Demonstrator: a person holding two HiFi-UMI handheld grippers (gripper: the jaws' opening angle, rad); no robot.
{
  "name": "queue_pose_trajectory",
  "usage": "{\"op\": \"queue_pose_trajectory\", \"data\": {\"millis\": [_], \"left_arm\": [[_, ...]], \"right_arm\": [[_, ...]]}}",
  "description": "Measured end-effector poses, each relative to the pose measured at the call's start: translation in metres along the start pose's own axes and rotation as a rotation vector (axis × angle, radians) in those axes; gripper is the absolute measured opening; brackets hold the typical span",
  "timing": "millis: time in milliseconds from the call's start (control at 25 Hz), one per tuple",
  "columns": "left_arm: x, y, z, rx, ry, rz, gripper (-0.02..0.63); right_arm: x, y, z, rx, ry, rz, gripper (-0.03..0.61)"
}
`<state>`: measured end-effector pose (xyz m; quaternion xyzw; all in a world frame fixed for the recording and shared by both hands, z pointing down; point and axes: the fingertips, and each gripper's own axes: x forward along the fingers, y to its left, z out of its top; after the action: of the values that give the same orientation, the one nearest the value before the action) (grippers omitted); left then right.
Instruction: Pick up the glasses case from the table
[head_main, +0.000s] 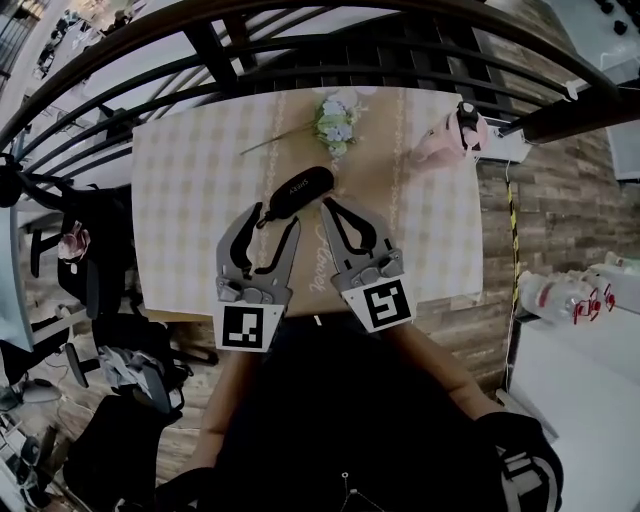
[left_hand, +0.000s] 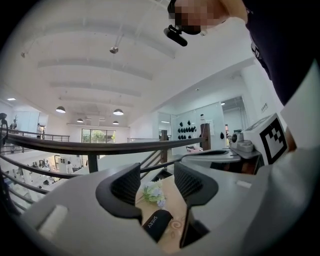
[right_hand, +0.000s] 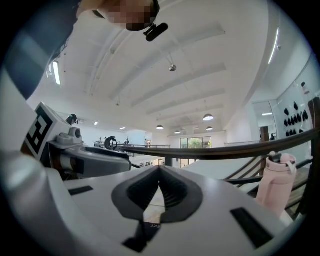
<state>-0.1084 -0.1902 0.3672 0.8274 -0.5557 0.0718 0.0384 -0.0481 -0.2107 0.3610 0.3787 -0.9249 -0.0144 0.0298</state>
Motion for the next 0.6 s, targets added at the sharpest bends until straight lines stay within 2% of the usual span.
{"op": "queue_pose_trajectory", "data": {"millis": [320, 600], "left_arm": [[0.022, 0.005, -0.031, 0.014, 0.071, -0.058, 0.216], [0.04, 0.007, -0.062, 0.022, 0.116, -0.112, 0.216]], "right_arm": [[0.007, -0.013, -0.025, 0.015, 0.04, -0.053, 0.008], [0.013, -0.015, -0.049, 0.005, 0.066, -0.062, 0.008]]}}
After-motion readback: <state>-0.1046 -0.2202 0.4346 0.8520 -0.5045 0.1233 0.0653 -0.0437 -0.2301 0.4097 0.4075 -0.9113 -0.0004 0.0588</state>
